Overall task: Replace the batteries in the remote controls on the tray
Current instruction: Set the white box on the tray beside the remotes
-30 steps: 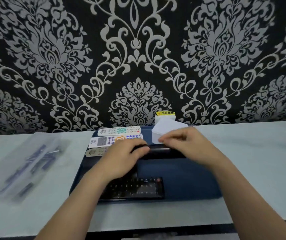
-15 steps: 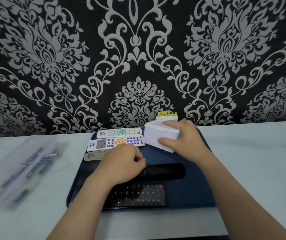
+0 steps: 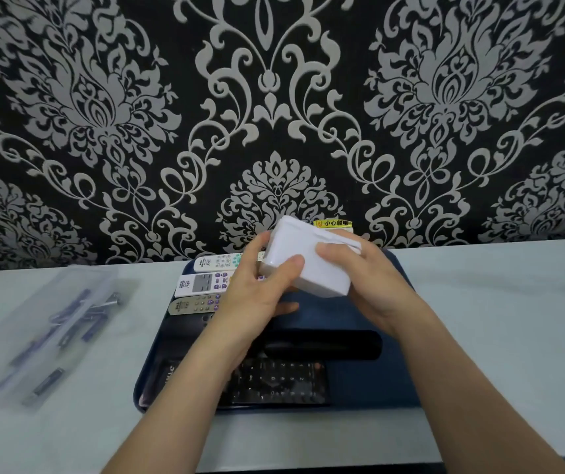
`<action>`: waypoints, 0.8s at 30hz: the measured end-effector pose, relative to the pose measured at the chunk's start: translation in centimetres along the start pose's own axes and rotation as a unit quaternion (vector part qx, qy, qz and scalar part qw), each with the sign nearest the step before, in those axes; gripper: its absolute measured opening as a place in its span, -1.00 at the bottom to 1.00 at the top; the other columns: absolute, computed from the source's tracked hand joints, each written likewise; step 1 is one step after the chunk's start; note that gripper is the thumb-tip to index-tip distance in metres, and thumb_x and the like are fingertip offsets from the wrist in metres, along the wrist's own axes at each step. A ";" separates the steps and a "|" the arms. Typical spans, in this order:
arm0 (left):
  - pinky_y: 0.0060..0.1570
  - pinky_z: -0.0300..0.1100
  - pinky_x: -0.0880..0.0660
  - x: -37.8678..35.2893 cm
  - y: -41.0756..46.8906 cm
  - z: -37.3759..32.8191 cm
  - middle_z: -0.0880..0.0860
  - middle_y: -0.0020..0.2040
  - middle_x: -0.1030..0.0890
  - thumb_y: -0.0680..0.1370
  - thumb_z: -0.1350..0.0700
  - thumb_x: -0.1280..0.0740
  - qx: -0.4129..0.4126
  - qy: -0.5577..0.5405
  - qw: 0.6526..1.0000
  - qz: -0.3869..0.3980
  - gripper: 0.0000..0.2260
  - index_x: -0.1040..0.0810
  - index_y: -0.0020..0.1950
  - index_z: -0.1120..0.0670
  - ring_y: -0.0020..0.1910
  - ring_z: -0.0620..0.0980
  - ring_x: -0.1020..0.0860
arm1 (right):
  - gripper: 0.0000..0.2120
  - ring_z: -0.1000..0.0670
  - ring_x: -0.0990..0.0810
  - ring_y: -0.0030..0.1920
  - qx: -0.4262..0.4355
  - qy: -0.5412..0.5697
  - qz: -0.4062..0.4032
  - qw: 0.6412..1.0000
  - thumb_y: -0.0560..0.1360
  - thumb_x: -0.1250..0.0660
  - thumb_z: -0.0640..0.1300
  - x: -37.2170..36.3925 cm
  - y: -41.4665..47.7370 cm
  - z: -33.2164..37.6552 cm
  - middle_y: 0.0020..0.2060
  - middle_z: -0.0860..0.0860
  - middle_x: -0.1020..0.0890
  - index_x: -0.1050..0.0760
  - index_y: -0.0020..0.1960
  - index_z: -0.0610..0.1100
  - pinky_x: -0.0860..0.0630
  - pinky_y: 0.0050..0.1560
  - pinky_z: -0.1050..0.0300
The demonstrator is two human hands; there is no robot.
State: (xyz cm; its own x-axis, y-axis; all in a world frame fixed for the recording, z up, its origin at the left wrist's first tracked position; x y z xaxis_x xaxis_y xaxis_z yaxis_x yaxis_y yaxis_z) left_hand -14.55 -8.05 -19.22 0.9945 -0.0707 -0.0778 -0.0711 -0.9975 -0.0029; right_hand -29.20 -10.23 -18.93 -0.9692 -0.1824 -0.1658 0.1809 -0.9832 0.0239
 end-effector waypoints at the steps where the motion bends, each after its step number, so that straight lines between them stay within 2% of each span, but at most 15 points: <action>1: -0.16 -0.15 -0.58 -0.2 0.1 0.2 0.06 0.12 -0.61 0.34 -0.08 -0.45 -0.002 0.005 1.000 0.005 -0.38 -0.36 0.38 -0.17 -0.01 -0.02 -0.65 | -0.76 -0.07 -0.61 0.04 0.000 -0.007 -0.006 1.000 0.45 -0.46 -0.08 0.1 -0.1 0.0 0.06 -0.18 -0.67 -0.63 0.09 -0.12 -0.50 0.07 0.00; 4: -0.11 -0.12 -0.60 -0.4 0.3 0.2 0.08 0.12 -0.60 0.34 0.00 -0.43 -0.016 0.011 1.000 0.024 -0.39 -0.37 0.38 -0.15 -0.02 -0.03 -0.65 | -0.79 -0.05 -0.62 0.02 0.016 -0.039 0.000 0.999 0.47 -0.46 -0.06 0.4 -0.3 0.3 0.05 -0.17 -0.67 -0.66 0.08 -0.08 -0.51 0.05 0.05; 8: -0.05 -0.08 -0.62 -0.7 0.3 -0.2 0.11 0.16 -0.55 0.39 0.12 -0.47 -0.037 0.031 0.998 0.034 -0.40 -0.37 0.36 -0.22 0.07 0.05 -0.62 | -0.78 0.01 -0.64 0.01 0.035 -0.075 0.011 0.997 0.49 -0.44 -0.09 0.9 -0.8 1.1 0.02 -0.08 -0.70 -0.66 0.13 -0.07 -0.54 0.01 0.16; 12: 0.03 0.00 -0.60 -0.7 0.3 -0.6 0.16 0.17 -0.54 0.26 0.03 -0.50 -0.060 0.060 0.995 0.053 -0.35 -0.38 0.28 -0.34 0.11 0.14 -0.59 | -0.69 0.06 -0.66 0.00 0.026 -0.096 0.022 0.995 0.39 -0.49 -0.04 1.2 -1.0 1.2 0.00 0.02 -0.71 -0.66 0.14 -0.03 -0.57 -0.04 0.23; 14: 0.03 -0.09 -0.59 -0.8 0.3 -0.7 0.14 0.16 -0.55 0.23 -0.04 -0.50 -0.072 0.095 0.990 0.070 -0.34 -0.36 0.27 -0.37 0.10 0.11 -0.59 | -0.59 0.09 -0.66 0.02 0.020 -0.108 0.036 0.993 0.32 -0.50 0.02 1.4 -1.1 1.1 0.01 0.07 -0.71 -0.66 0.16 -0.02 -0.54 -0.05 0.26; 16: -0.04 -0.21 -0.56 -1.0 0.2 -0.7 0.10 0.16 -0.55 0.26 -0.02 -0.51 -0.082 0.124 0.985 0.083 -0.34 -0.34 0.28 -0.37 0.09 0.07 -0.57 | -0.52 0.05 -0.65 0.08 0.019 -0.118 0.046 0.992 0.28 -0.51 0.07 1.6 -1.0 0.9 0.06 0.05 -0.70 -0.65 0.18 -0.03 -0.53 0.03 0.21; 19: -0.08 -0.27 -0.53 -1.5 0.2 -1.0 0.06 0.15 -0.53 0.32 0.08 -0.49 -0.099 0.132 0.982 0.096 -0.37 -0.35 0.27 -0.34 0.07 0.00 -0.56 | -0.49 0.01 -0.65 0.12 0.015 -0.112 0.060 0.992 0.28 -0.51 0.07 2.1 -1.0 0.7 0.10 0.04 -0.70 -0.64 0.20 -0.03 -0.54 0.10 0.13; 24: -0.12 -0.25 -0.56 -1.8 0.2 -1.8 0.03 0.12 -0.50 0.33 0.12 -0.48 -0.123 0.143 0.977 0.100 -0.41 -0.36 0.24 -0.31 0.00 -0.07 -0.56 | -0.50 0.04 -0.64 0.14 0.038 -0.127 0.067 0.989 0.34 -0.48 0.09 2.1 -1.2 1.4 0.10 0.06 -0.69 -0.62 0.25 -0.02 -0.54 0.14 0.11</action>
State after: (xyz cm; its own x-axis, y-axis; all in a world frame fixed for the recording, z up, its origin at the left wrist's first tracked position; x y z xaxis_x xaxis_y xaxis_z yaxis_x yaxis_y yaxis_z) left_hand -16.21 -8.15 -17.25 0.9463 -0.2281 0.2293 -0.2799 -0.9327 0.2273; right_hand -31.68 -9.41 -17.96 -0.9497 -0.2980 0.0965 0.3074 -0.9459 0.1038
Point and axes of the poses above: each hand's wrist, its own y-axis towards the middle knuckle, its own x-axis out of the back of the hand, z = x × y, the point moved 8 cm from there along y, towards the middle knuckle
